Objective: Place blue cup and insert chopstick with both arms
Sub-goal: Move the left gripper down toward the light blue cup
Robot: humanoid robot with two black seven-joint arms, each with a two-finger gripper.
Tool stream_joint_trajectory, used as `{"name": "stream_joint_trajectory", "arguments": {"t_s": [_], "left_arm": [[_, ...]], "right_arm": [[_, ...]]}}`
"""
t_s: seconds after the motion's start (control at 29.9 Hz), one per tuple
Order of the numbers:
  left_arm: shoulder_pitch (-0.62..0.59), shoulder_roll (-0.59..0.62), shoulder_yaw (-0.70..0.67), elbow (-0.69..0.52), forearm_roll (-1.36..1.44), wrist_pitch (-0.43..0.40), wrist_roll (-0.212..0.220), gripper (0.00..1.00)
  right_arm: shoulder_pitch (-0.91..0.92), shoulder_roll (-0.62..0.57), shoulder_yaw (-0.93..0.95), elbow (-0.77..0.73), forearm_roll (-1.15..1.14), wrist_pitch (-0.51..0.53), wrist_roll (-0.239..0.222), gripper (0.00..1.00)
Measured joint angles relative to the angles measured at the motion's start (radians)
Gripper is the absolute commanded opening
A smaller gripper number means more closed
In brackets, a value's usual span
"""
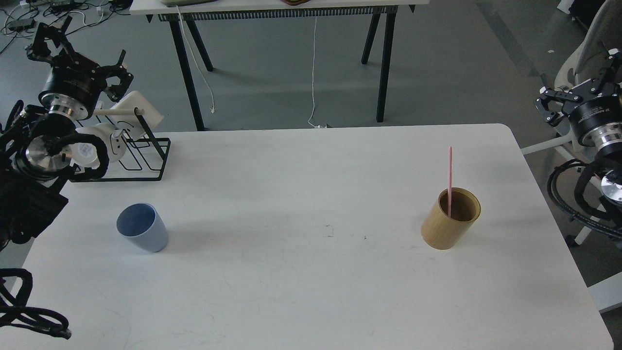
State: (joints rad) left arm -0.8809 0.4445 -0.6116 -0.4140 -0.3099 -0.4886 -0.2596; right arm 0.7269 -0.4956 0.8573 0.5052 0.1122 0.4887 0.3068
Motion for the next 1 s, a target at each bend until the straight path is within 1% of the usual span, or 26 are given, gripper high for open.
{"name": "stream_joint_trajectory", "arguments": {"t_s": [0.3, 0.4, 0.5, 0.6, 0.84, 1.0], "left_arm": [[0.000, 0.004, -0.005, -0.013, -0.001, 0.000, 0.004, 1.00], [0.000, 0.017, 0.007, -0.048, 0.003, 0.000, 0.012, 1.00], [0.000, 0.061, 0.024, -0.125, 0.016, 0.000, 0.015, 0.99], [0.003, 0.130, 0.060, -0.217, 0.080, 0.000, 0.008, 0.99], [-0.017, 0.278, 0.068, -0.404, 0.453, 0.000, 0.004, 0.99], [-0.017, 0.391, 0.074, -0.551, 0.737, -0.001, 0.004, 0.90]], "right_arm": [[-0.022, -0.012, 0.000, 0.002, 0.000, 0.000, 0.000, 0.99], [-0.024, -0.013, 0.001, 0.004, 0.000, 0.000, 0.000, 0.99], [-0.024, -0.014, 0.007, 0.006, 0.001, 0.000, 0.000, 0.99], [-0.024, -0.014, 0.017, 0.009, 0.001, 0.000, 0.000, 0.99], [-0.056, -0.048, 0.033, 0.047, 0.001, 0.000, 0.001, 0.99], [-0.075, -0.076, 0.044, 0.056, 0.001, 0.000, 0.001, 0.99]]}}
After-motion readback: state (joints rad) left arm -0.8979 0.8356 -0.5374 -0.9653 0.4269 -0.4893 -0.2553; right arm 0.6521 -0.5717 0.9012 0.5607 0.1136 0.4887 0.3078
